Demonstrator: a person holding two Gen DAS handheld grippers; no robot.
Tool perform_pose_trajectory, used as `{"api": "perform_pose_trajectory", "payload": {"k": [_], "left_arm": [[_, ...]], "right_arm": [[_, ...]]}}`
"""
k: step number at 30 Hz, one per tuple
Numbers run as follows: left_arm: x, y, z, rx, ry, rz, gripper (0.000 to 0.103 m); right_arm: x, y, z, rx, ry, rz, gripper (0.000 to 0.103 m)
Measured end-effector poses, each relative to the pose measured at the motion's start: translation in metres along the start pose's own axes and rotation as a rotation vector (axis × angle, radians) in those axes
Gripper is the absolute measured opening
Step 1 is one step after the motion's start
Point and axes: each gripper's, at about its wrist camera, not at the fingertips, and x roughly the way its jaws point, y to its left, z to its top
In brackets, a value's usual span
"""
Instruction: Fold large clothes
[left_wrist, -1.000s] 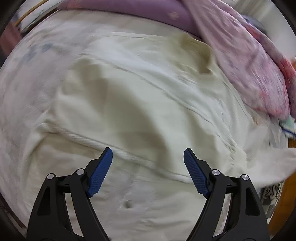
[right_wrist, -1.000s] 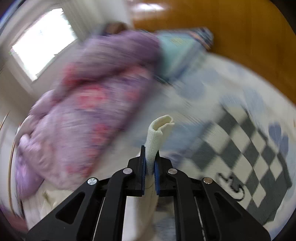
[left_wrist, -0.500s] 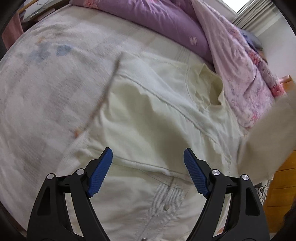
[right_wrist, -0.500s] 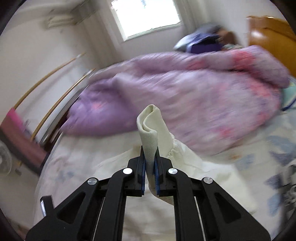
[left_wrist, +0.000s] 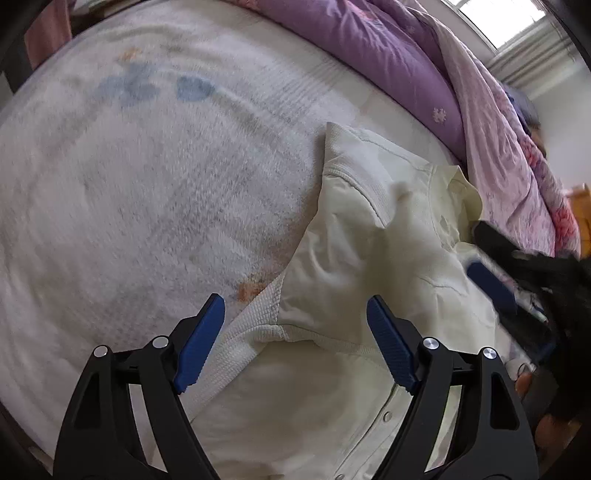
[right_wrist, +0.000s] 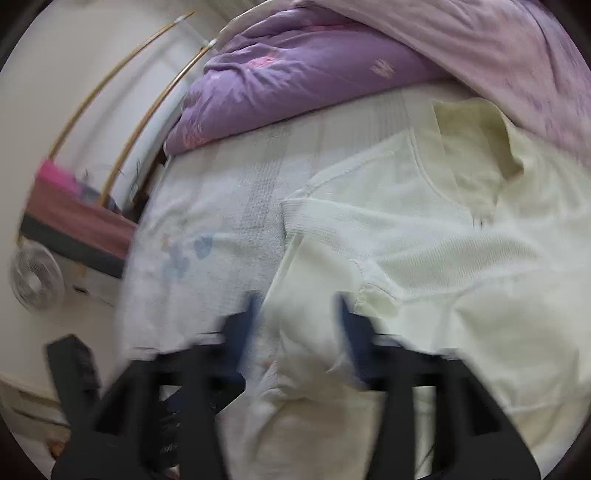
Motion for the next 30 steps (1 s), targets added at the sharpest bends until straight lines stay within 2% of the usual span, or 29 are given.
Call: {"api": "perform_pose_trajectory", "payload": {"k": [3, 6, 8, 9, 10, 12, 14, 17, 19, 21, 24, 27, 29, 30], "left_arm": [[0.009, 0.003, -0.001, -0.042, 0.016, -0.020, 0.080], [0.018, -0.005, 0.000, -0.034, 0.030, -0.025, 0.080], [0.023, -0.018, 0.002, -0.001, 0.032, -0.028, 0.080], [0.026, -0.024, 0.004, 0.017, 0.035, -0.035, 0.080], [0.030, -0.033, 0.006, 0.048, 0.039, -0.046, 0.080], [0.037, -0.049, 0.008, 0.101, 0.038, -0.046, 0.080], [0.049, -0.065, 0.010, 0.143, 0.049, -0.057, 0.080], [0.071, -0.076, 0.010, 0.174, 0.072, -0.035, 0.080], [0.094, -0.077, 0.010, 0.185, 0.118, 0.020, 0.080], [0.108, -0.077, 0.009, 0.207, 0.131, 0.047, 0.080], [0.118, -0.082, 0.006, 0.267, 0.133, 0.084, 0.080], [0.114, -0.088, 0.007, 0.284, 0.138, 0.087, 0.080], [0.097, -0.089, 0.015, 0.271, 0.101, 0.033, 0.080], [0.088, -0.090, 0.020, 0.272, 0.074, 0.013, 0.080]], "right_arm": [[-0.021, -0.027, 0.007, 0.074, -0.022, 0.060, 0.068], [-0.043, -0.062, 0.015, 0.132, -0.057, 0.013, 0.067], [-0.055, -0.094, 0.017, 0.159, -0.061, -0.044, 0.048], [-0.063, -0.115, 0.018, 0.162, -0.055, -0.109, 0.031], [-0.071, -0.133, 0.017, 0.171, -0.056, -0.171, 0.024], [-0.092, -0.177, 0.012, 0.213, -0.071, -0.275, 0.015], [-0.115, -0.219, 0.002, 0.290, -0.089, -0.360, 0.015], [-0.130, -0.260, -0.016, 0.371, -0.077, -0.422, 0.015], [-0.124, -0.290, -0.035, 0.430, -0.014, -0.462, 0.015], [-0.101, -0.311, -0.058, 0.463, 0.083, -0.433, 0.015], [-0.093, -0.311, -0.067, 0.420, 0.054, -0.431, 0.014], [-0.100, -0.308, -0.059, 0.463, 0.069, -0.443, 0.016], [-0.118, -0.299, -0.046, 0.455, 0.019, -0.410, 0.022], [-0.124, -0.296, -0.036, 0.439, -0.009, -0.392, 0.031]]}}
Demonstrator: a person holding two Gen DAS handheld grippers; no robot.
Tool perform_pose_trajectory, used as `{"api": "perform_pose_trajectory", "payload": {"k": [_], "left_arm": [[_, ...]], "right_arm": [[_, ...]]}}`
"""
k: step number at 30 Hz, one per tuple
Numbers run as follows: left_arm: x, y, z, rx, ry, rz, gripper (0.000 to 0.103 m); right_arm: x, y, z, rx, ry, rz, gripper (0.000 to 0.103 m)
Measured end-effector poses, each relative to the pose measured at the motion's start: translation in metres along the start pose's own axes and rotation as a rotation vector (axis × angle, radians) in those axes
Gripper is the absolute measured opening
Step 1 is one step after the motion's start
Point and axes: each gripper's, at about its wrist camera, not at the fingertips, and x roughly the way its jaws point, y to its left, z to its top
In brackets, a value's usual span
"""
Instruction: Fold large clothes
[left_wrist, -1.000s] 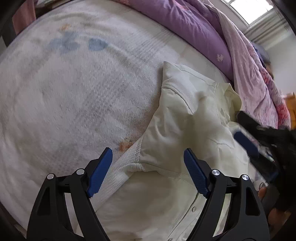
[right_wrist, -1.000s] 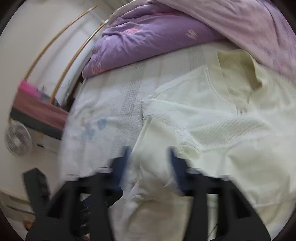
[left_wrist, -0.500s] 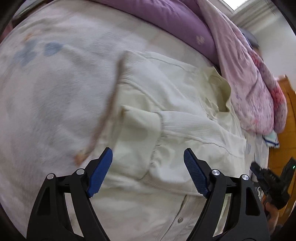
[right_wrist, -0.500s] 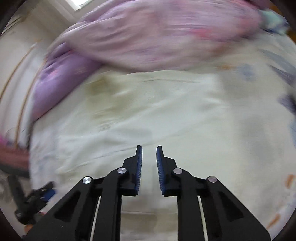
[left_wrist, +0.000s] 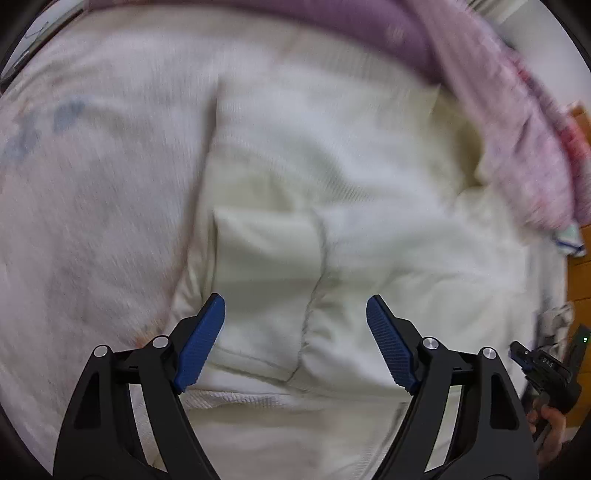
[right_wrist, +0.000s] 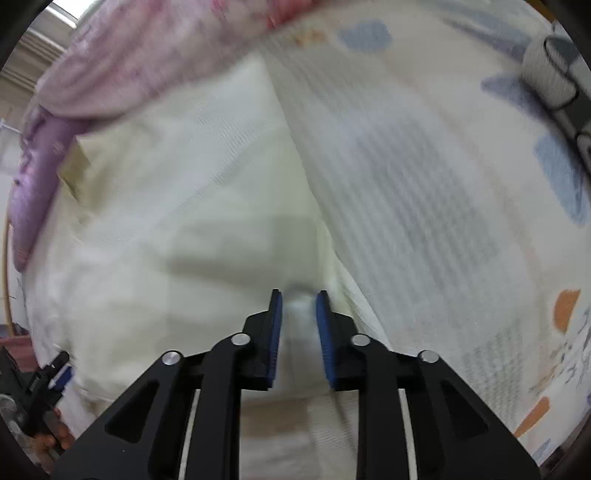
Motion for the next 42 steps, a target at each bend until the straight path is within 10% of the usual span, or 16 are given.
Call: {"api": "perform_pose_trajectory", "payload": {"k": [1, 3, 11, 23, 27, 28, 30, 32, 42], "left_arm": [[-0.007, 0.002, 0.006, 0.003, -0.025, -0.015, 0.080], [-0.013, 0.009, 0.025, -0.018, -0.046, -0.046, 0.081], [0.018, 0.059, 0.119, -0.111, -0.052, 0.076, 0.081], [0.089, 0.051, 0.174, -0.117, 0.040, 0.143, 0.082], [0.100, 0.034, 0.182, -0.045, 0.049, 0.218, 0.077], [0.103, 0.024, 0.184, -0.031, 0.045, 0.218, 0.070], [0.102, 0.011, 0.186, 0.010, 0.042, 0.187, 0.031], [0.098, -0.003, 0.189, 0.049, 0.034, 0.216, 0.015], [-0.015, -0.013, 0.150, 0.070, -0.179, 0.081, 0.011]], "right_arm": [[-0.008, 0.005, 0.008, -0.019, -0.032, 0.013, 0.053], [-0.017, 0.014, 0.030, -0.066, -0.090, 0.019, 0.066], [0.035, 0.011, 0.129, -0.026, -0.060, 0.012, 0.066], [0.094, 0.019, 0.179, -0.001, 0.079, 0.013, 0.066], [0.106, 0.028, 0.180, -0.068, 0.093, -0.038, 0.045], [0.106, 0.030, 0.179, -0.079, 0.092, -0.003, 0.023], [0.102, 0.034, 0.177, -0.097, 0.094, 0.025, 0.017], [0.094, 0.042, 0.173, -0.159, 0.070, 0.020, 0.015], [-0.032, 0.035, 0.108, -0.221, -0.136, 0.190, 0.009]]}}
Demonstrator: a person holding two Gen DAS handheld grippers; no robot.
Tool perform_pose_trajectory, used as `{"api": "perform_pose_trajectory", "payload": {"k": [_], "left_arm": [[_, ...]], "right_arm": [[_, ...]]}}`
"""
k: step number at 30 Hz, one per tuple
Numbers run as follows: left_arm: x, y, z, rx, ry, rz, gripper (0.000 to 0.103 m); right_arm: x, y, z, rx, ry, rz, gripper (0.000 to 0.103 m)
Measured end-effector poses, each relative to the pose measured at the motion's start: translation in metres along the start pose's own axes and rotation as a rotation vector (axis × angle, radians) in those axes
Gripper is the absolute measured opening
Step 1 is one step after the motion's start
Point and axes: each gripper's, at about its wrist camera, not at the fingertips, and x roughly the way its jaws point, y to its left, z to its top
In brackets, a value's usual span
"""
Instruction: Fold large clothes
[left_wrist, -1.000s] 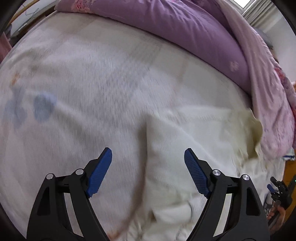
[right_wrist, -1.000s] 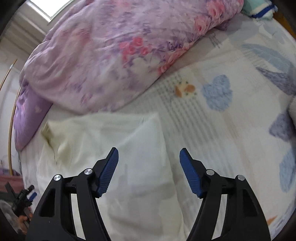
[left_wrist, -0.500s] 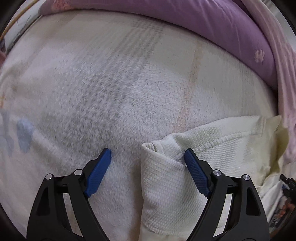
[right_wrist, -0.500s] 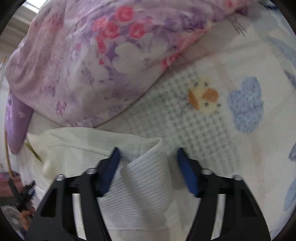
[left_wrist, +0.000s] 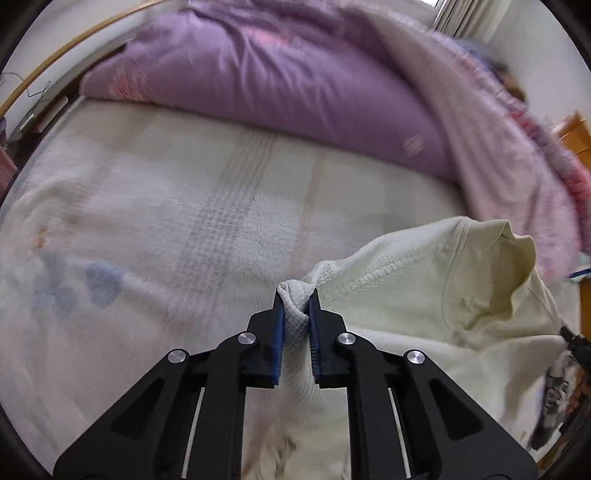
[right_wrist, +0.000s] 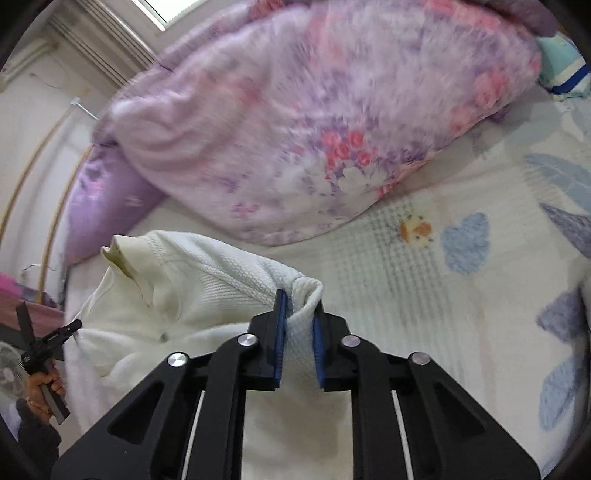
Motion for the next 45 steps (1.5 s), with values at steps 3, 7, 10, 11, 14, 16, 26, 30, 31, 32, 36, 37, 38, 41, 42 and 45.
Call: {"api": "perform_pose_trajectory", "payload": {"k": [3, 7, 10, 11, 14, 16, 26, 30, 31, 32, 36, 37, 38, 41, 42, 45], "left_arm": [[-0.053, 0.025, -0.038, -0.052, -0.042, -0.048, 0.011], [-0.111, 0.067, -0.107, -0.132, -0.030, -0.101, 0.010], [-0.139, 0.090, -0.169, -0.194, 0.030, -0.099, 0.010], [-0.144, 0.097, -0.187, -0.221, 0.052, -0.099, 0.009], [-0.145, 0.114, -0.249, -0.270, 0.144, -0.045, 0.010], [-0.140, 0.124, -0.279, -0.302, 0.201, -0.015, 0.010], [-0.170, 0.146, -0.364, -0.754, 0.236, 0.071, 0.048], [-0.151, 0.111, -0.380, -0.830, 0.316, -0.115, 0.048], [-0.140, 0.100, -0.379, -0.804, 0.346, -0.128, 0.048], [-0.126, 0.087, -0.379, -0.763, 0.369, -0.136, 0.048], [-0.092, 0.068, -0.376, -0.759, 0.405, -0.132, 0.048], [-0.084, 0.065, -0.374, -0.747, 0.419, -0.129, 0.048], [-0.078, 0.062, -0.371, -0.722, 0.423, -0.107, 0.047], [-0.082, 0.054, -0.360, -0.603, 0.362, -0.077, 0.006], [-0.090, 0.055, -0.359, -0.601, 0.334, -0.108, 0.004], [-0.116, 0.063, -0.363, -0.602, 0.293, -0.189, 0.004]], "right_arm": [[-0.046, -0.010, -0.033, 0.025, -0.003, 0.037, 0.007], [-0.090, -0.019, -0.083, 0.059, 0.033, 0.053, 0.006], [-0.119, -0.033, -0.134, 0.106, 0.100, 0.029, 0.004], [-0.121, -0.037, -0.151, 0.111, 0.127, 0.009, 0.004], [-0.114, -0.063, -0.204, 0.181, 0.239, -0.069, 0.003], [-0.107, -0.084, -0.235, 0.218, 0.306, -0.156, 0.004], [-0.102, -0.081, -0.287, 0.619, 0.356, 0.017, 0.054], [-0.070, -0.057, -0.294, 0.707, 0.393, 0.112, 0.054], [-0.062, -0.053, -0.294, 0.706, 0.404, 0.094, 0.054], [-0.053, -0.049, -0.295, 0.714, 0.394, 0.076, 0.054], [-0.036, -0.048, -0.291, 0.734, 0.355, 0.036, 0.039], [-0.034, -0.047, -0.289, 0.712, 0.354, 0.021, 0.016], [-0.034, -0.045, -0.287, 0.691, 0.346, 0.031, 0.008], [-0.045, -0.037, -0.278, 0.639, 0.316, 0.090, 0.007], [-0.056, -0.032, -0.276, 0.621, 0.304, 0.109, 0.006], [-0.084, -0.026, -0.278, 0.583, 0.292, 0.137, 0.004]]}}
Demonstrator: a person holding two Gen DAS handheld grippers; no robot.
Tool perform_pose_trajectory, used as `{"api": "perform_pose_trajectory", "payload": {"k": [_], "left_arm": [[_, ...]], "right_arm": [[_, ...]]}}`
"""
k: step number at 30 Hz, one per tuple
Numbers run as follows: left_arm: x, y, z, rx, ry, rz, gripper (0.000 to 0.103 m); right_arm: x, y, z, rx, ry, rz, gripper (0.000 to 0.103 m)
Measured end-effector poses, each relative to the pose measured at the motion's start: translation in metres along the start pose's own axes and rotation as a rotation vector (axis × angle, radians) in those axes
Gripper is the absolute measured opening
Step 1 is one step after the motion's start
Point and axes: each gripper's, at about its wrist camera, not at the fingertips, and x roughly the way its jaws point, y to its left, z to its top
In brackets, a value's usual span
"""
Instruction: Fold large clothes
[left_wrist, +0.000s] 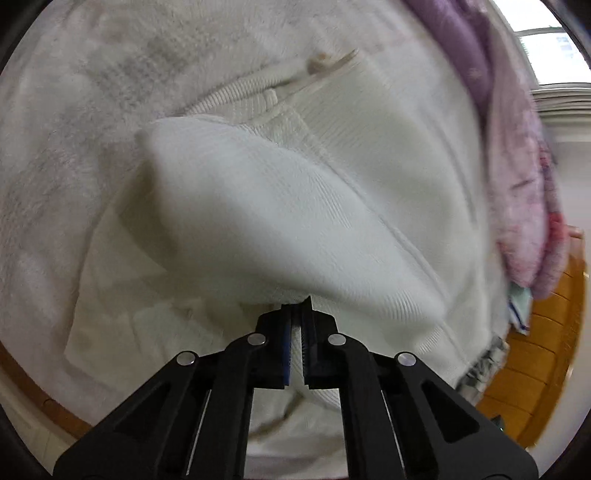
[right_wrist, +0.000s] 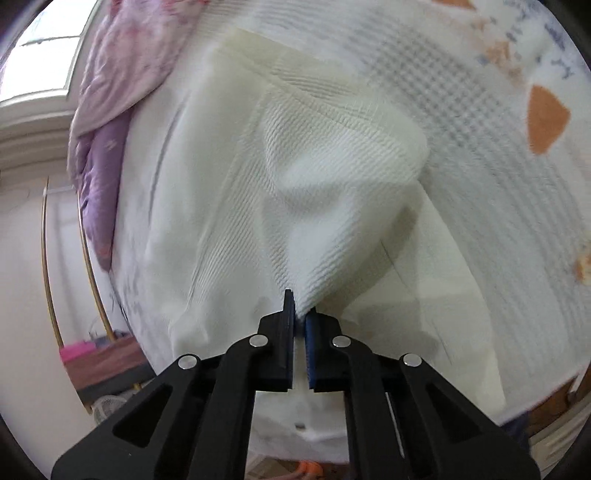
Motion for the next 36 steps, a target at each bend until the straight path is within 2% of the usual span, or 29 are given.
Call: {"api": "perform_pose_trajectory", "payload": {"k": [3, 8, 9, 12, 15, 17, 20, 22, 24, 26, 27, 29, 31, 34, 36], "left_arm": [[-0.021, 0.007, -0.014, 0.050, 0.009, -0.038, 0.004], [-0.029, 0.024, -0.039, 0.086, 0.039, -0.034, 0.002], [-0.033, 0.039, -0.041, 0.093, 0.049, -0.024, 0.002], [-0.034, 0.051, -0.046, 0.075, 0.073, -0.005, 0.002], [-0.034, 0.061, -0.047, 0.061, 0.073, -0.026, 0.002], [-0.028, 0.062, -0.047, 0.075, 0.097, 0.000, 0.002], [-0.021, 0.066, -0.057, 0.136, 0.123, 0.090, 0.002], [-0.010, 0.074, -0.064, 0.126, 0.150, 0.130, 0.002], [-0.002, 0.078, -0.069, 0.124, 0.160, 0.157, 0.002], [-0.001, 0.076, -0.072, 0.135, 0.152, 0.156, 0.002], [-0.003, 0.076, -0.071, 0.130, 0.147, 0.141, 0.002], [-0.013, 0.074, -0.069, 0.123, 0.127, 0.090, 0.002], [-0.033, 0.069, -0.065, 0.156, 0.074, 0.044, 0.003], [-0.061, 0.069, -0.055, 0.194, -0.012, 0.009, 0.008], [-0.067, 0.071, -0.043, 0.203, -0.070, 0.028, 0.012]], "right_arm": [[-0.013, 0.008, -0.011, -0.037, -0.001, 0.006, 0.004], [-0.020, 0.001, -0.032, -0.036, -0.028, 0.025, 0.004], [-0.022, -0.004, -0.038, -0.042, -0.030, 0.007, 0.004], [-0.017, -0.022, -0.052, -0.007, 0.008, -0.041, 0.003], [-0.010, -0.044, -0.059, 0.020, 0.027, -0.089, 0.003], [-0.002, -0.045, -0.060, -0.030, 0.038, -0.161, 0.003], [0.012, -0.052, -0.058, -0.001, 0.062, -0.205, 0.003], [0.025, -0.053, -0.058, -0.038, 0.064, -0.264, 0.004], [0.037, -0.050, -0.055, -0.046, 0.063, -0.284, 0.004], [0.044, -0.041, -0.051, -0.070, 0.069, -0.308, 0.007], [0.046, -0.033, -0.049, -0.093, 0.086, -0.342, 0.011], [0.040, -0.011, -0.049, -0.153, 0.088, -0.386, 0.011], [0.026, 0.014, -0.054, -0.241, 0.081, -0.466, 0.019], [0.013, 0.066, -0.059, -0.446, 0.036, -0.589, 0.023], [0.011, 0.098, -0.062, -0.554, -0.026, -0.569, 0.023]]}}
